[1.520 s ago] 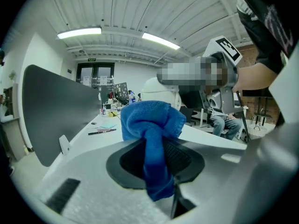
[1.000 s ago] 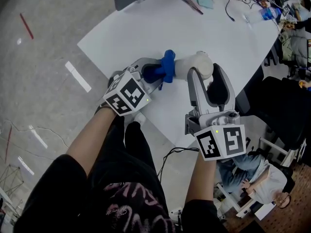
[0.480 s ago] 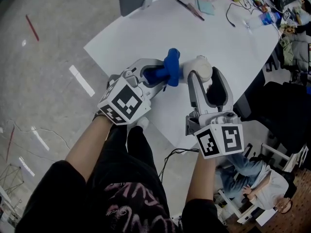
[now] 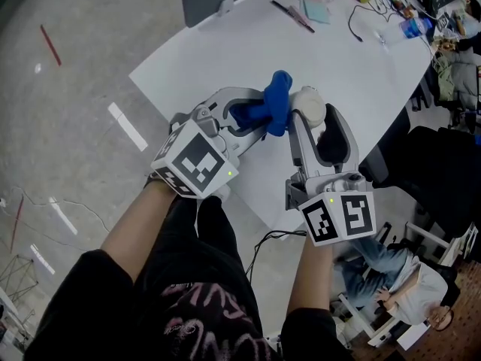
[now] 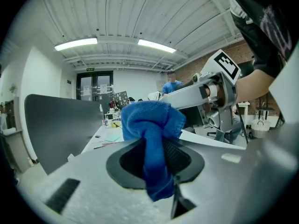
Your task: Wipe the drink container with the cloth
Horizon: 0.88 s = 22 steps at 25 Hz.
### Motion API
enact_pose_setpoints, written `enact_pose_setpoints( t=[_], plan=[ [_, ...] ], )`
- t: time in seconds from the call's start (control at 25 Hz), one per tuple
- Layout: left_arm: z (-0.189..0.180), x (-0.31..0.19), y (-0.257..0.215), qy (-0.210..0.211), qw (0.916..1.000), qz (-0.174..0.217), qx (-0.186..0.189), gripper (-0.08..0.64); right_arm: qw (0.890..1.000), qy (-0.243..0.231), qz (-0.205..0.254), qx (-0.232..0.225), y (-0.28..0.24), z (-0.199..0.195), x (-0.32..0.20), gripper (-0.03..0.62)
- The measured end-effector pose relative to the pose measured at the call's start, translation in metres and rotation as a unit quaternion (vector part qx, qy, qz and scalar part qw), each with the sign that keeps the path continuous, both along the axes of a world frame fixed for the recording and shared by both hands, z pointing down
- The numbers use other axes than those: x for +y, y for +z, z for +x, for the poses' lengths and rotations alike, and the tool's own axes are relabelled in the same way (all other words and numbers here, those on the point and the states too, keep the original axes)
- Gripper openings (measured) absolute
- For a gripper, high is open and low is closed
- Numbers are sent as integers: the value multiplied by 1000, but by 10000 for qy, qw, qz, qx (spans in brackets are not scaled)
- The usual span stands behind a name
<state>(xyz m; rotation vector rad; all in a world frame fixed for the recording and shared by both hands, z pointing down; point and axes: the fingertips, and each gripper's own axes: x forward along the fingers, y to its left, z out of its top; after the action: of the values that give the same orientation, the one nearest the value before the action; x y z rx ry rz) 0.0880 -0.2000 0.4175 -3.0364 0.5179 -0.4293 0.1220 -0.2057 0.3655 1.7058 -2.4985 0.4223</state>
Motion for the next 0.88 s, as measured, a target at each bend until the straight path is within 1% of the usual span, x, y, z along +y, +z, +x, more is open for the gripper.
enact_pose_setpoints(
  t=[0.24, 0.4, 0.56, 0.8, 0.88],
  plan=[
    [1, 3, 21, 9, 9998, -210, -63, 95, 10000, -11, -9, -30, 0, 0, 1, 268],
    [0, 2, 43, 20, 9991, -387, -161, 95, 10000, -4, -41, -28, 2, -1, -1, 268],
    [1, -2, 61, -19, 9983, -553, -179, 96, 10000, 20, -56, -12, 2, -1, -4, 268],
    [-1, 2, 89, -15, 9963, -761, -388, 97, 10000, 38, -28, -24, 0, -4, 0, 268],
    [0, 3, 99, 10, 9954, -808, -514, 97, 10000, 50, -31, -25, 0, -2, 0, 268]
  ],
)
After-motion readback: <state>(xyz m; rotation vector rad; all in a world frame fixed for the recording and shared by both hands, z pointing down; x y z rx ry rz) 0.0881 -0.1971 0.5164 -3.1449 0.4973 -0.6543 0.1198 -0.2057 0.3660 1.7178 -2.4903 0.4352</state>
